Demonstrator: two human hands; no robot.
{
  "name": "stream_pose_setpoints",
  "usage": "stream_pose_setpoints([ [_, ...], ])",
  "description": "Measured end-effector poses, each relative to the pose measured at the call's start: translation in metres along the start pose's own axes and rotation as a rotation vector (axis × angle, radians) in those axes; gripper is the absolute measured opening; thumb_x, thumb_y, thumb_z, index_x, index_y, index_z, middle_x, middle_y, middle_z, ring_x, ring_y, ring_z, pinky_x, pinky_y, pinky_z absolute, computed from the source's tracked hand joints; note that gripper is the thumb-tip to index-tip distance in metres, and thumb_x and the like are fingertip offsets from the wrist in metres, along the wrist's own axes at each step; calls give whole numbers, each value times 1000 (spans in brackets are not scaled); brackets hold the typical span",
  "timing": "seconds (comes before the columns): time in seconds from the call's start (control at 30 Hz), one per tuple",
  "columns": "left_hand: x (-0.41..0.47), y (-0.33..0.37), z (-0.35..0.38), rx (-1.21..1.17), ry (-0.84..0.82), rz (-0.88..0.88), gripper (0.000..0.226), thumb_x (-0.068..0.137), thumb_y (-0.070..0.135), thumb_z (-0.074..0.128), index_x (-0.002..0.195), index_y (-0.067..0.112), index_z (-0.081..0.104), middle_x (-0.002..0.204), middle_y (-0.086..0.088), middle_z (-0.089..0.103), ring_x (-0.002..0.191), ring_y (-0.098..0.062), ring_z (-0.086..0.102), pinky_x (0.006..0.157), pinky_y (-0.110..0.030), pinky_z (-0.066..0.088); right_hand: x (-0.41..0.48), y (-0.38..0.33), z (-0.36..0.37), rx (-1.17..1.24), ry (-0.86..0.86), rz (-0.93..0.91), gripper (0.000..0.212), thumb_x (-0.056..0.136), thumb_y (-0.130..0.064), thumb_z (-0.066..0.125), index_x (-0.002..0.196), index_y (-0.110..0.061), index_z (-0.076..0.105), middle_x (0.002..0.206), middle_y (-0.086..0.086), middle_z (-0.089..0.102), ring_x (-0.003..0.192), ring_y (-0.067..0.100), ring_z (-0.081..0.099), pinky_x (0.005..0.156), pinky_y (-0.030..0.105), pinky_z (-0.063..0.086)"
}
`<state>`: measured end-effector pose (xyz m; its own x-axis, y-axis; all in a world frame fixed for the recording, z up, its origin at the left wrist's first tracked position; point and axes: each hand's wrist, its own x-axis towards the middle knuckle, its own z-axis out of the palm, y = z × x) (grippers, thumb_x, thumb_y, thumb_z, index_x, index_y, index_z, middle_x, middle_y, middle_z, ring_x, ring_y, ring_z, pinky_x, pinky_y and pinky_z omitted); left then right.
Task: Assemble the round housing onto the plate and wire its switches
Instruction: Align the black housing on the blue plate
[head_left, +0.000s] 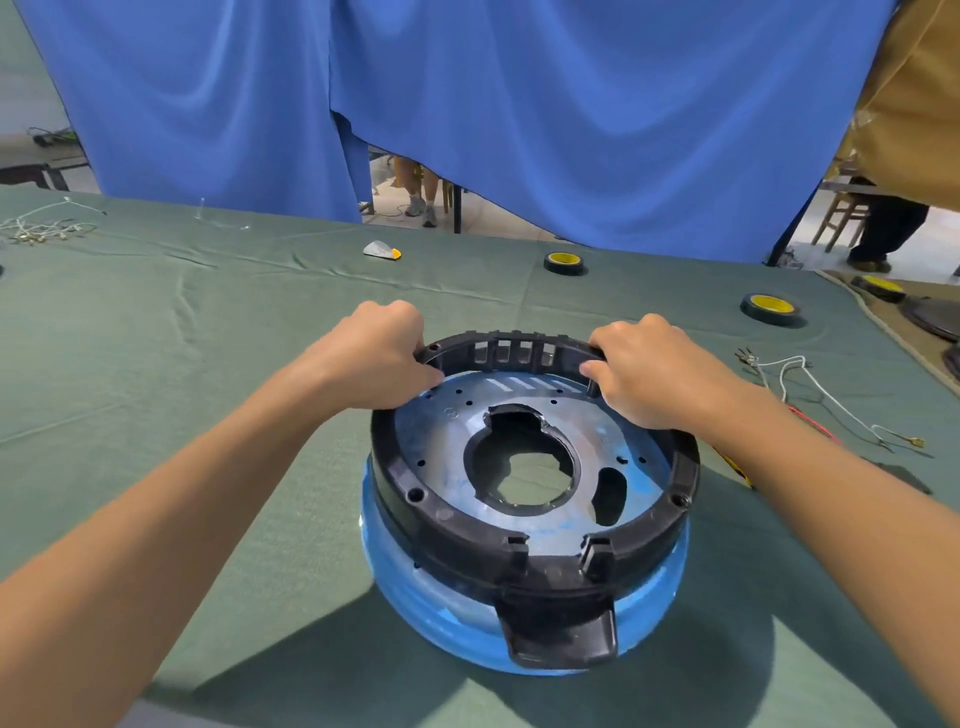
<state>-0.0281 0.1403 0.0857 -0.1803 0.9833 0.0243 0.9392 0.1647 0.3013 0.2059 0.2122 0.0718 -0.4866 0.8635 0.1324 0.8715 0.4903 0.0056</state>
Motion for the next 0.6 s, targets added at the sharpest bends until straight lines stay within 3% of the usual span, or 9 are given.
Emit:
stream_pose_setpoints([
  [0.23,8,6,-15,-5,-7,39,19,84,28,71,84,8,71,79,-13,68,77,-34,67,62,-38,56,1,4,2,61,39,14,32,101,-34,45,94,-7,60,82,12,61,73,26,52,57,34,37],
  [0.37,8,2,-8,1,-7,16,23,87,30,69,83,9,62,76,-9,56,61,-25,53,49,-26,38,0,4,4,46,46,15,31,102,-34,43,89,-9,55,84,14,58,76,30,50,54,33,29],
  [0.6,6,-6,5,-77,-72,-26,24,89,26,65,80,6,55,78,-8,58,62,-23,51,52,-29,38,-1,-1,5,2,37,-5,29,102,-34,42,89,-10,53,89,15,58,81,35,51,63,36,32],
])
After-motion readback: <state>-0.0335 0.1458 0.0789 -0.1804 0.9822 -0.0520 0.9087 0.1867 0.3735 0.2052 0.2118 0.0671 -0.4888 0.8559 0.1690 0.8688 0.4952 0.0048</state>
